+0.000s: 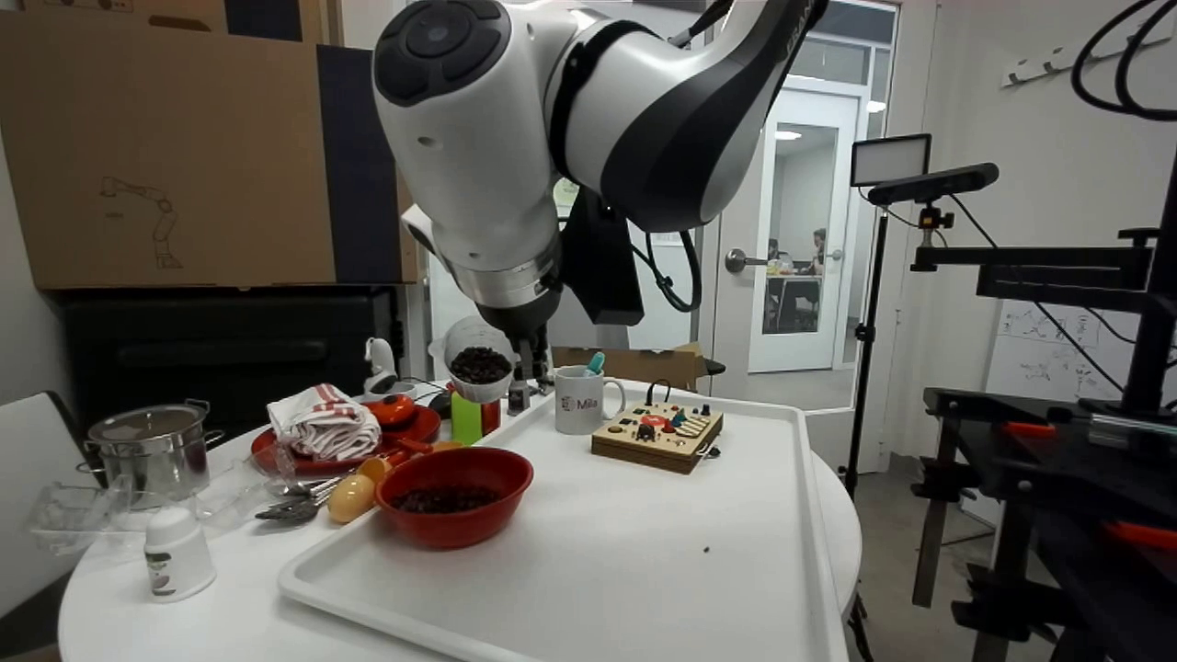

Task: Pour all the beans in the jar into the red bowl

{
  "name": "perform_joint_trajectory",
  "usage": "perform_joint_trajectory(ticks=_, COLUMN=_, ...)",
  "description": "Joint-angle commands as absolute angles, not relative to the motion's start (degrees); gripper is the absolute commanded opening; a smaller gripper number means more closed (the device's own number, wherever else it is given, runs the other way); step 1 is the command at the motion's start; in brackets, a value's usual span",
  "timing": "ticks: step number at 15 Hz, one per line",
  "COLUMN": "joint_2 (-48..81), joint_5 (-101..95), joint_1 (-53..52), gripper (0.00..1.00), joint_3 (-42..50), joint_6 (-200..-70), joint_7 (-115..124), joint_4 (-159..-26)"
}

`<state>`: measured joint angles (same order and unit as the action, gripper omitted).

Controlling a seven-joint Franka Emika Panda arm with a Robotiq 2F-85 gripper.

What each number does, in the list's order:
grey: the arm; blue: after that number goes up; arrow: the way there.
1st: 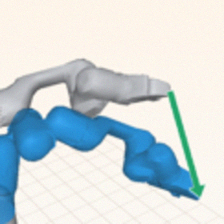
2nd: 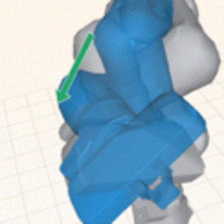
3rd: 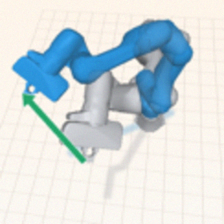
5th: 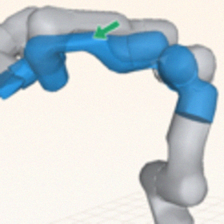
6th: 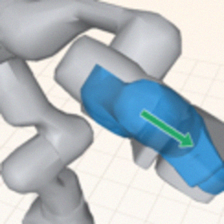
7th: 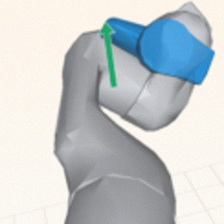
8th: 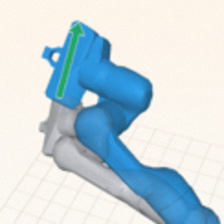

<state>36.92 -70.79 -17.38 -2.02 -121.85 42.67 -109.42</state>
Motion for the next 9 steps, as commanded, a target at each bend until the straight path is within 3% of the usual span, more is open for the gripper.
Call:
perform_joint_trajectory(ticks=1, joint_2=38.6, joint_5=-72.4, joint_1=-17.0, gripper=0.07, joint_3=-2.9, joint_6=-119.6, joint_7=43.4, joint_4=-108.7)
perform_joint_trajectory(ticks=9, joint_2=40.8, joint_5=-79.5, joint_1=-19.8, gripper=0.07, joint_3=-3.6, joint_6=-113.0, joint_7=46.0, joint_4=-106.8)
